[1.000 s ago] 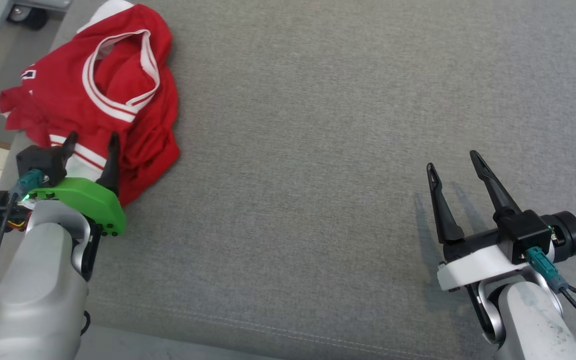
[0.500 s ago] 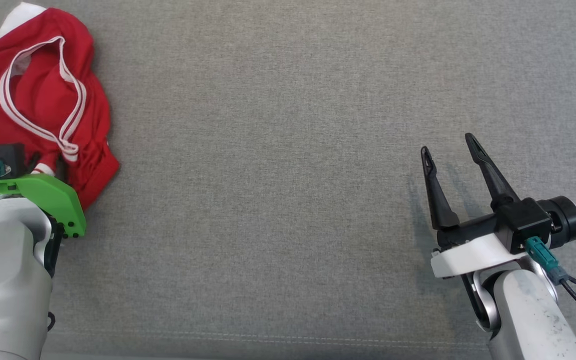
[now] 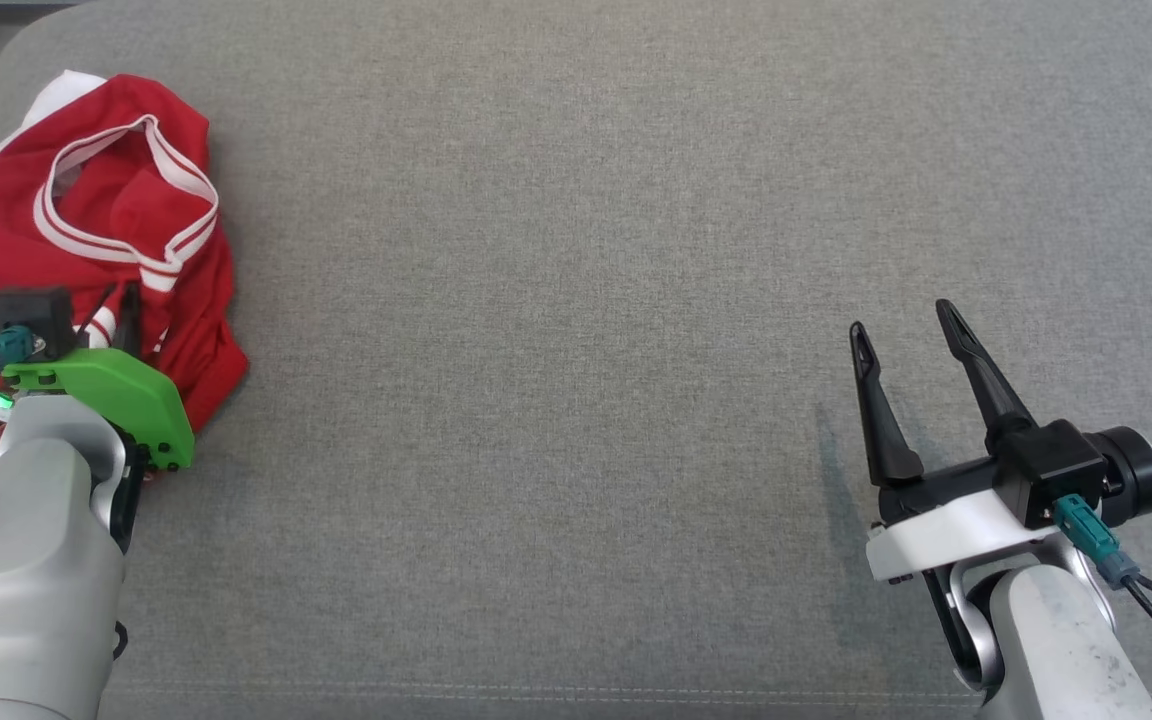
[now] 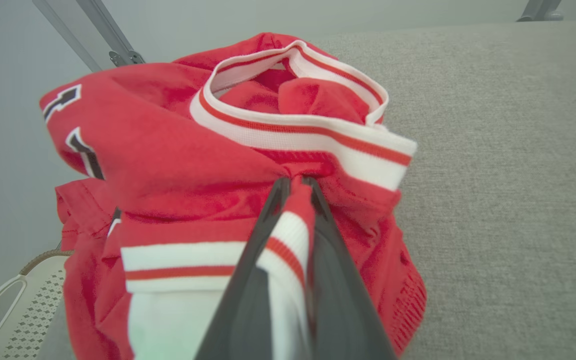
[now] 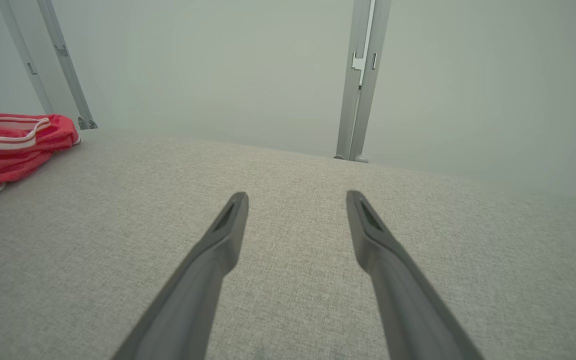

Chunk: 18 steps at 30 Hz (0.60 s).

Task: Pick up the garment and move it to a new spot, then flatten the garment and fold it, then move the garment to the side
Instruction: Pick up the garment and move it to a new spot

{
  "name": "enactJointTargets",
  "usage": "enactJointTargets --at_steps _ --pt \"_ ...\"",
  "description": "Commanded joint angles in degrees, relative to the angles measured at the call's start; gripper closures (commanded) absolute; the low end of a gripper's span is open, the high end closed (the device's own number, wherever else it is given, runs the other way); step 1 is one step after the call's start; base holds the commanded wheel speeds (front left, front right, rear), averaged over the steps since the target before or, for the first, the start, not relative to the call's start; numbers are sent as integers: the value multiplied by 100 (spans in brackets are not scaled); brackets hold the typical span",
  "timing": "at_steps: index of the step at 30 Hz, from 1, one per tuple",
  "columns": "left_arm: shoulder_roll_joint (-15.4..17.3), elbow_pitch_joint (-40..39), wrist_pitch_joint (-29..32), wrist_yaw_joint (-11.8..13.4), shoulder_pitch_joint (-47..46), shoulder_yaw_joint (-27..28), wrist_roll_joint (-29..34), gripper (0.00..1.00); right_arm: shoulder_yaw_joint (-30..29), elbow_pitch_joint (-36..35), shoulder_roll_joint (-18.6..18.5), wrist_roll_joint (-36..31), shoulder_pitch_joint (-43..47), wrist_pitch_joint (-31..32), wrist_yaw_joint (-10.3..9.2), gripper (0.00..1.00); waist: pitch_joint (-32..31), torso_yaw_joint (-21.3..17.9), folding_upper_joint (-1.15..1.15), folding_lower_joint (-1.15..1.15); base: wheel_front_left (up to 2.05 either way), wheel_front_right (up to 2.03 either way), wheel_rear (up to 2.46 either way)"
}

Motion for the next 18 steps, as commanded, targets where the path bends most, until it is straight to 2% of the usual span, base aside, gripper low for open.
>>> enactJointTargets --at_steps 1,12,18 --pt "-31 -108 -57 -10 37 -70 -29 100 -12 25 2 33 97 -18 -2 0 -200 7 62 -1 0 0 0" --pt "-131 -1108 -142 -7 253 -556 -253 100 14 67 11 225 383 -18 -2 0 -613 -30 62 -1 0 0 0" --pt "-250 -1918 -42 -8 381 -790 -398 100 -4 71 10 283 471 -18 -2 0 -788 -120 62 -1 0 0 0"
